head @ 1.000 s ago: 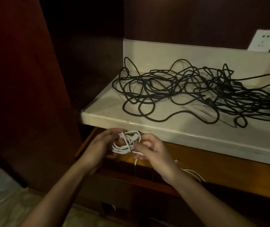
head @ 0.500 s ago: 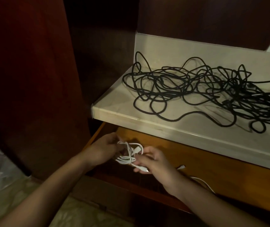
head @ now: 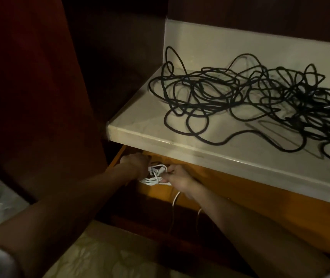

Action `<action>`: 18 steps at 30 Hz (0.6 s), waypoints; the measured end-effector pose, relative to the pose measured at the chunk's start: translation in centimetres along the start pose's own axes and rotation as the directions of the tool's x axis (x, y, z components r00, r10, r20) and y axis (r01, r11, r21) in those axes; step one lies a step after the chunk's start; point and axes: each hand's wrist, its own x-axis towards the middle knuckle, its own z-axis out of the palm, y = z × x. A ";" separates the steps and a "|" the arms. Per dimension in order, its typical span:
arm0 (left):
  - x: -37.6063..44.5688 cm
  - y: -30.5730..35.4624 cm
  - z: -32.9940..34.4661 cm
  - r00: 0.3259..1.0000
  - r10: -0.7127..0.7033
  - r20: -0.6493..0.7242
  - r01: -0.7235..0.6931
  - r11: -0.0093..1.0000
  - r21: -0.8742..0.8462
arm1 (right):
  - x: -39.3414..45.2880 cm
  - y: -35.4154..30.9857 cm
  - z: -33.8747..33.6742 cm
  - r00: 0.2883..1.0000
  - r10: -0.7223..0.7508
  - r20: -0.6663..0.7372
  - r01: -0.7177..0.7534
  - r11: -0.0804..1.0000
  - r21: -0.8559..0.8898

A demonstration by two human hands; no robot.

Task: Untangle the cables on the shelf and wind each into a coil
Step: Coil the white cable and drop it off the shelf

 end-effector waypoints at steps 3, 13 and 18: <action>0.8 -0.2 0.3 1.000 -0.008 -0.025 0.007 0.999 -0.053 | 1.0 0.6 0.4 0.999 -0.028 -0.021 0.028 0.999 -0.030; -4.6 5.6 -0.7 0.966 0.258 -0.028 -0.257 0.966 0.041 | -4.1 5.0 -7.4 0.976 -0.212 -0.053 0.170 0.888 -0.428; -4.7 11.1 -0.8 0.946 0.306 0.102 -0.314 0.947 0.070 | -7.2 9.0 -12.4 0.989 -0.100 -0.110 0.020 0.822 -0.569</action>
